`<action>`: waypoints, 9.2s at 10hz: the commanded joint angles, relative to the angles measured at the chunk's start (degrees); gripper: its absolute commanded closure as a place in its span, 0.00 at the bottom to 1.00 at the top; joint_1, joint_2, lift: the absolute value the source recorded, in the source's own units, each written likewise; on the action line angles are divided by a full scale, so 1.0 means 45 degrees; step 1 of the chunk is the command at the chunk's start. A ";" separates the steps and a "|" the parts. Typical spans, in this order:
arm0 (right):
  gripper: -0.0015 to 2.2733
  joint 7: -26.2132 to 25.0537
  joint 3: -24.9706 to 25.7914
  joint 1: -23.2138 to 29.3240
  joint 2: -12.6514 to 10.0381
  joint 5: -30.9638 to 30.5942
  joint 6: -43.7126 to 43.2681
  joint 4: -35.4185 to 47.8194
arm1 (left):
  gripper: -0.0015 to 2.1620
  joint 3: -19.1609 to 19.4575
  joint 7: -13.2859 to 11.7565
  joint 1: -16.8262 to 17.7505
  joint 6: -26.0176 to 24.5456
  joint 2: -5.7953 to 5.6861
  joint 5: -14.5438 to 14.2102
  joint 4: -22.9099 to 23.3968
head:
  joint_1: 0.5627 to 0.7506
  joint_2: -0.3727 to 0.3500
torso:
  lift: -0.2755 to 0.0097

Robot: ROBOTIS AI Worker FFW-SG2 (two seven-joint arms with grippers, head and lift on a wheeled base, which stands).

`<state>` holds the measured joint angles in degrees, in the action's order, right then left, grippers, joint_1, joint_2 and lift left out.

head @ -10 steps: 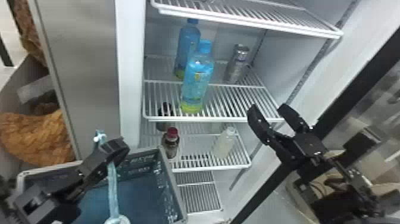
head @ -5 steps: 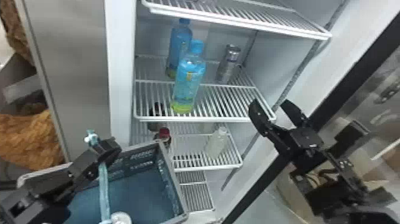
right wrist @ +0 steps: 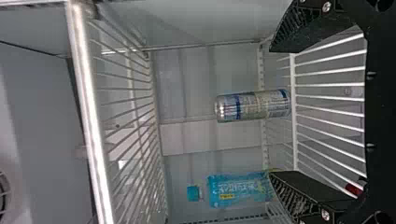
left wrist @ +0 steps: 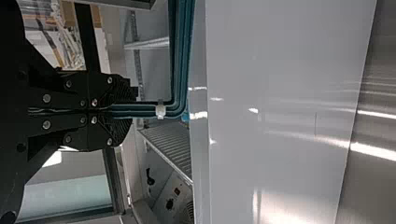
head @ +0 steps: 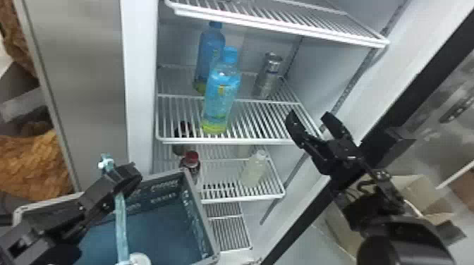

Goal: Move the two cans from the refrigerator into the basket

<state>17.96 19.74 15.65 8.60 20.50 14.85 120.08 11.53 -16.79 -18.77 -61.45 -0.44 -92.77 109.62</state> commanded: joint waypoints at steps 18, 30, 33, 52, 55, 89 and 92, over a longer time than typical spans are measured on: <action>0.04 -0.0748 -0.2255 -0.6947 0.0413 -0.1966 -0.0208 -0.7981 | 0.56 -0.0659 0.0001 0.0359 0.0281 -0.0176 -0.0332 -0.0501 | 0.45 0.09 | 0.84; 0.05 -0.1530 -0.2839 -0.9603 0.0315 -0.3185 -0.0677 -1.1137 | 0.56 -0.0709 0.0001 0.0452 0.0344 -0.0234 -0.0382 -0.0720 | 0.29 0.12 | 0.84; 0.37 -0.1491 -0.2839 -1.0103 0.0334 -0.3134 -0.0583 -1.1981 | 0.56 -0.0735 -0.0018 0.0484 0.0344 -0.0254 -0.0408 -0.0751 | 0.27 0.12 | 0.84; 0.56 -0.1491 -0.2839 -0.2572 0.1233 -0.0798 0.1480 -0.1200 | 0.56 -0.0684 -0.0077 0.0202 0.0375 -0.0234 -0.0509 -0.0751 | 0.58 0.14 | 0.84; 0.56 -0.1471 -0.2737 -0.0853 0.1292 -0.0113 0.1792 0.0675 | 0.56 -0.0684 -0.0096 0.0171 0.0375 -0.0234 -0.0509 -0.0751 | 0.70 0.16 | 0.84; 0.06 0.1615 -0.0020 0.6991 -0.0291 0.1385 -0.1114 0.4831 | 0.56 -0.0024 -0.0233 -0.0235 0.0750 -0.0273 -0.0636 -0.0439 | 0.70 0.15 | 0.84; 0.06 0.1869 0.0310 0.7866 -0.0623 0.1334 -0.1364 0.4894 | 0.56 0.0230 -0.0233 -0.0454 0.0938 -0.0254 -0.0662 -0.0158 | 0.70 0.14 | 0.84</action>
<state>26.33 20.97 50.32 6.11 26.60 8.92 142.25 12.38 -17.84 -20.55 -57.45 -1.65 -95.65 108.78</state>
